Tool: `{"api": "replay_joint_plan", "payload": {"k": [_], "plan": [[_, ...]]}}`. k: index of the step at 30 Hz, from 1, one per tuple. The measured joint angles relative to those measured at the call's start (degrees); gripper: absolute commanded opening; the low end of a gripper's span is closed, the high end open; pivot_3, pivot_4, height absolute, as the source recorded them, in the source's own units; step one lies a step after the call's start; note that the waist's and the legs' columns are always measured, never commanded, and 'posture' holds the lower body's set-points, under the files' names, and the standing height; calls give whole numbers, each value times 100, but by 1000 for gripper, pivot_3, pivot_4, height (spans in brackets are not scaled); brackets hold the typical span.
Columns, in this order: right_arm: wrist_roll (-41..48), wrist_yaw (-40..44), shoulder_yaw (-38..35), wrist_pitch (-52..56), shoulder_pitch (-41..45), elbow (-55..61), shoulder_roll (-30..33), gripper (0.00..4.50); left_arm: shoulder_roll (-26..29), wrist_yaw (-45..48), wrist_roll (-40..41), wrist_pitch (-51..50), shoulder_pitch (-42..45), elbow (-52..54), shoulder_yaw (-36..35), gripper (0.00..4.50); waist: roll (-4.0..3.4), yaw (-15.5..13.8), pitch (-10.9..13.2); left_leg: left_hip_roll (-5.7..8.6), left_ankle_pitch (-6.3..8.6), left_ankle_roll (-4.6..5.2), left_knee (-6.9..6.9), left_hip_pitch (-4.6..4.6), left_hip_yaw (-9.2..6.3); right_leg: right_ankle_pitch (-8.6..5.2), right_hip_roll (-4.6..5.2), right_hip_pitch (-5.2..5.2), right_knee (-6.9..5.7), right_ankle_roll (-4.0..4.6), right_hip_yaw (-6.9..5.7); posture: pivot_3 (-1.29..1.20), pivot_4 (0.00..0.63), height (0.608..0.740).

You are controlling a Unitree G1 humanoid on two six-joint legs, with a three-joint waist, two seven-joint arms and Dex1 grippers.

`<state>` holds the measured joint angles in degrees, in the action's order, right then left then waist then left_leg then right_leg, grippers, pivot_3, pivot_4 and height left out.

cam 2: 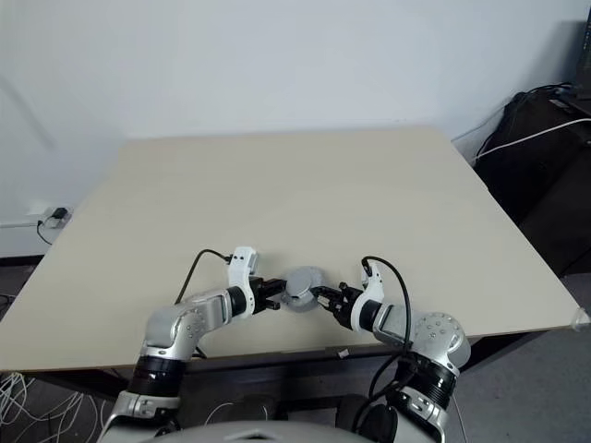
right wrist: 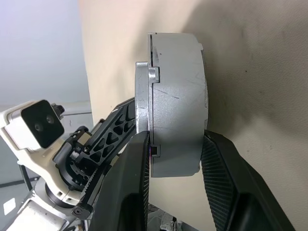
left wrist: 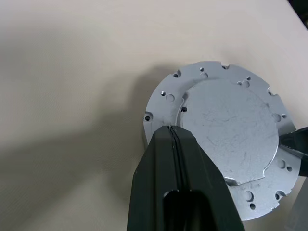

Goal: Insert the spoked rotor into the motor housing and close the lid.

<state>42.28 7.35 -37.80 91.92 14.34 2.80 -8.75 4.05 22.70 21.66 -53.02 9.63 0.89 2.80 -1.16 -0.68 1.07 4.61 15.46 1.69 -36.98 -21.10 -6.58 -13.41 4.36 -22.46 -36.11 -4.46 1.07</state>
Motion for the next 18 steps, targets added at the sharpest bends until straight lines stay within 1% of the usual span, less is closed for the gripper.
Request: {"api": "replay_joint_plan", "payload": {"k": [4, 6, 10, 14, 16, 18], "plan": [[38, 4, -18, 0, -3, 10, 0, 1214, -162, -2, 214, 12, -271, 224, -274, 0, -1, 9, 2, -1, -1, -1, -1, -25, 0, 1, 0, -25, 0, 2, 1, 0, 0, 740], [59, 4, -27, 0, -6, 16, 0, 1214, -318, 84, 538, 81, -427, 473, -483, 0, 0, 11, 2, -1, -1, -1, -6, -45, -1, 1, 2, -42, -2, 3, 1, 0, 0, 740], [78, 4, -15, -3, -4, 5, 0, 1214, -692, 265, 1420, 184, -720, 1192, -906, 0, -1, 33, 2, -2, -1, -1, -6, -49, 4, 4, 9, -47, -2, 7, 5, 0, 0, 740], [113, 14, -44, -33, -8, -3, 0, 1214, -772, 233, 2260, 108, -1312, 1505, -1447, 0, -8, 105, 3, -10, 0, 0, -5, -49, 4, 0, 1, -48, -2, 14, 1, 0, 0, 740], [202, 25, -59, -82, -9, 3, -3, 1214, -801, 192, 2775, 9, -1709, 1542, -1699, 388, -10, 132, 8, -9, 1, 3, -6, -49, 4, 0, 1, -48, -1, 13, 1, 0, 0, 740], [392, 60, -92, -168, -12, 36, -5, 1213, -781, 79, 3276, -70, -2126, 1558, -1947, 921, -8, 141, 22, -8, 2, 5, -8, -49, 5, 0, 2, -48, 0, 13, 1, 0, 0, 740]]}}
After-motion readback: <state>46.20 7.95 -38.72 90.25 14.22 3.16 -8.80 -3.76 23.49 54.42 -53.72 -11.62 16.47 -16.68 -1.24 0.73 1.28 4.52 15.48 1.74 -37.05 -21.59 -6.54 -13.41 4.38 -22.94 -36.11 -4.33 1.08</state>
